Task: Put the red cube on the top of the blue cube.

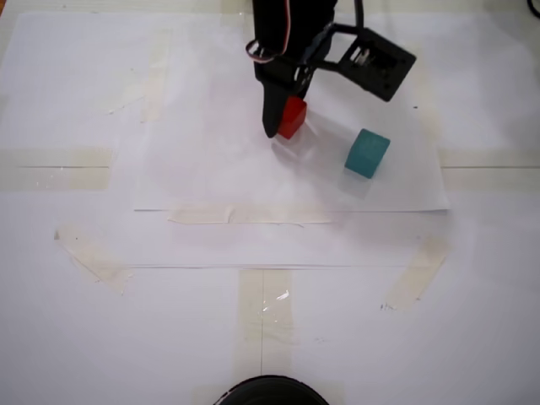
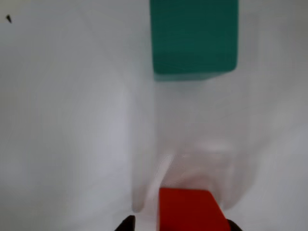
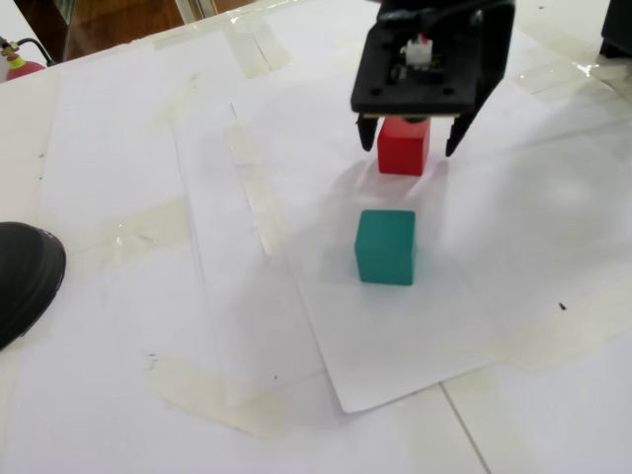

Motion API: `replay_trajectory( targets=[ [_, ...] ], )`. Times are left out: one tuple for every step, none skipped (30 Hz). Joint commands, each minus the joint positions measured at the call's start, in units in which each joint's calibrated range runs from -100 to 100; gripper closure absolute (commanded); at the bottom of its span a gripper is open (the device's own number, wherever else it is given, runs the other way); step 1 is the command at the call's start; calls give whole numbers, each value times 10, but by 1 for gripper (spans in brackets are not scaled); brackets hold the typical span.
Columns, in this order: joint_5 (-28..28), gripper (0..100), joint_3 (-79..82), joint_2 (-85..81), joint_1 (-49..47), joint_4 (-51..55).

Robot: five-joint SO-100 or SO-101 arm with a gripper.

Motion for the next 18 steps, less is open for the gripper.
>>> replay_trajectory(
  targets=[
    [-1, 75, 1, 0, 8, -7],
    [-2, 75, 1, 1, 6, -8],
    [-2, 75, 1, 1, 5, -11],
    [-2, 75, 1, 1, 5, -12],
    [-3, 75, 1, 1, 4, -12],
    [-4, 75, 1, 2, 4, -12],
    [-4, 75, 0, 2, 3, -12],
    [-4, 75, 0, 2, 2, -14],
    [-5, 76, 0, 3, 2, -14],
    [-5, 76, 0, 4, 3, -14],
    [-6, 77, -1, 4, 3, -14],
    [-6, 78, -1, 4, 4, -14],
    [-6, 79, -1, 5, 4, -14],
    [-6, 80, -1, 5, 4, -14],
    [-6, 81, -2, 6, 4, -15],
    [-6, 81, -2, 7, 4, -15],
    [-6, 82, -2, 7, 4, -15],
    [-6, 82, -2, 8, 4, -15]
  ],
)
